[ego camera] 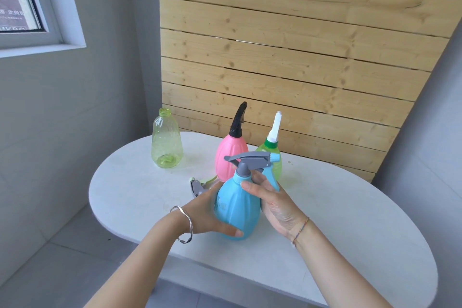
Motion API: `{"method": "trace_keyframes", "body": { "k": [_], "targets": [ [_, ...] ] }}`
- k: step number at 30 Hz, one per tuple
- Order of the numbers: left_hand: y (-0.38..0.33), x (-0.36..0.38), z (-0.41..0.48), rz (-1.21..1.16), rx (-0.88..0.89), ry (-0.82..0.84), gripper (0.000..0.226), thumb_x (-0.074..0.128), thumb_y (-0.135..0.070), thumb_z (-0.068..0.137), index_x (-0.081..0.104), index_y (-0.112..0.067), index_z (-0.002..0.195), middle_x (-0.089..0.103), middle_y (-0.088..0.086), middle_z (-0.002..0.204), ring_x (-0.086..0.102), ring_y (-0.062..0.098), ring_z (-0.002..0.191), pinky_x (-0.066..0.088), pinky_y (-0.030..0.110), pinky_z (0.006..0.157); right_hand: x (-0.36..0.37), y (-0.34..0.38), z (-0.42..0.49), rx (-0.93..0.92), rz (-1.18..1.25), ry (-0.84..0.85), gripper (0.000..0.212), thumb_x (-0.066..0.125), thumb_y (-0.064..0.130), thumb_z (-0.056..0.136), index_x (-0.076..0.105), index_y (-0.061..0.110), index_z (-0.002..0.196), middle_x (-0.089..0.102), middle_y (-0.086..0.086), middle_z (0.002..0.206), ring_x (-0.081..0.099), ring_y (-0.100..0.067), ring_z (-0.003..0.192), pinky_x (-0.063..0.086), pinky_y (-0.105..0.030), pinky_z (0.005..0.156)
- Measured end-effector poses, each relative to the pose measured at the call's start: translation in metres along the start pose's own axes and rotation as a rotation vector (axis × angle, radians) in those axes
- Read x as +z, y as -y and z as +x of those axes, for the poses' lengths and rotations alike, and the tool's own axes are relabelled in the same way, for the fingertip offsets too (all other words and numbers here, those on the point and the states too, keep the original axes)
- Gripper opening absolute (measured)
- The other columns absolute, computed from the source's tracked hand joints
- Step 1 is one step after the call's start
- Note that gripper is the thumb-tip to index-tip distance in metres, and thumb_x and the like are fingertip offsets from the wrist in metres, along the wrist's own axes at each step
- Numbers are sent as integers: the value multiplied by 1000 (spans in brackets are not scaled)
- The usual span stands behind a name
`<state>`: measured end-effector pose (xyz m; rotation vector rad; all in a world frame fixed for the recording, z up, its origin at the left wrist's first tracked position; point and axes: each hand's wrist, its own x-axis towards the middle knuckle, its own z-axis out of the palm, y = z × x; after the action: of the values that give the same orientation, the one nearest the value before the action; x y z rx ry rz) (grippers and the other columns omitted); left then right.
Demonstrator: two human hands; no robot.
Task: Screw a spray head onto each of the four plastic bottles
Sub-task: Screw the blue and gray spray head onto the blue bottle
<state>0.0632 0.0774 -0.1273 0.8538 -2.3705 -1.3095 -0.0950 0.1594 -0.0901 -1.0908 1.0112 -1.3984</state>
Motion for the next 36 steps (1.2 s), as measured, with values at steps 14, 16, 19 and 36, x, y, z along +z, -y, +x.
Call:
{"method": "trace_keyframes", "body": {
  "k": [14,16,19,36],
  "targets": [
    [-7,2,-4,-25,25,-24,91,86,-43,52,31,-50,125,50,-15,125,52,5,117,47,32,99,11,-4,3,-122,-192,-165,51,75,30,67,61,12,113,68,3,105,62,-10,100,49,-18,88],
    [-11,3,-6,-29,34,-70,93,85,-48,49,37,-39,128,55,-11,121,55,7,113,48,34,98,15,0,4,-151,-176,-225,60,76,27,63,56,-1,113,66,-3,100,62,-13,93,50,-21,85],
    [-21,-1,-8,-155,34,-157,86,83,-53,49,43,-37,123,60,-10,116,61,4,105,53,31,90,12,19,7,-182,-122,-243,49,73,30,67,61,9,110,67,-6,104,63,-15,97,49,-34,92],
    [-50,-3,-14,-736,8,-91,86,83,-60,41,54,-31,117,68,-4,110,69,8,92,56,23,68,9,54,9,-197,205,-175,33,60,34,80,62,21,110,67,-3,113,65,-11,102,54,-32,88]
  ]
}}
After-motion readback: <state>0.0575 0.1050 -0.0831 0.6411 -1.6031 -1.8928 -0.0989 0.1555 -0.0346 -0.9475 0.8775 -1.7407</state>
